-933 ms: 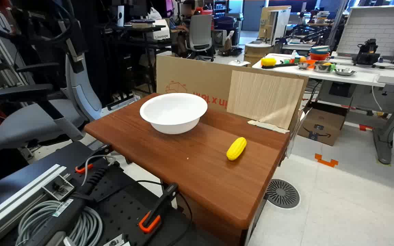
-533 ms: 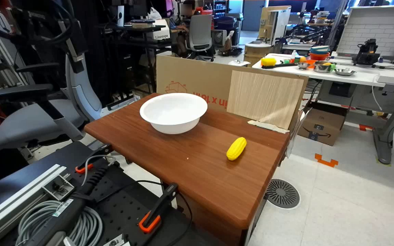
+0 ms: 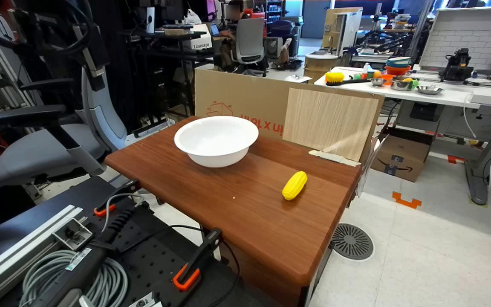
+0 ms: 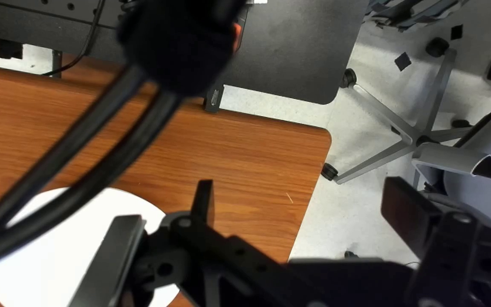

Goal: Pick the object and put it in the bowl

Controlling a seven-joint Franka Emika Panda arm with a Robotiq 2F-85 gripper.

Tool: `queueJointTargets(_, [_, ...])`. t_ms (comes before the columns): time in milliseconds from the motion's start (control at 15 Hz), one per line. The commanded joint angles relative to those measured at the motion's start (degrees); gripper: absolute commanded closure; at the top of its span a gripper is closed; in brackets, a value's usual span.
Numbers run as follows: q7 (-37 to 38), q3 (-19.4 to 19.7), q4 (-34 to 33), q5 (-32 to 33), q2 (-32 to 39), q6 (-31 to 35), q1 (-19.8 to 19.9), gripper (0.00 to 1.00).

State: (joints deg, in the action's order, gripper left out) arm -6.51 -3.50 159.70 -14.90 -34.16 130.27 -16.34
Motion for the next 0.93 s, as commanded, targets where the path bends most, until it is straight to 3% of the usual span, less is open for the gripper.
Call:
queueJointTargets(0, [-0.27, 0.99, -0.64, 1.24, -0.28, 0.94, 3.0, 0.0])
queueJointTargets(600, [0.98, 6.46, -2.62, 6.38, 5.79, 9.16, 16.23, 0.0])
queueJointTargets(867, [-1.21, 10.53, -5.91, 4.89, 14.21, 17.51, 17.61, 0.0])
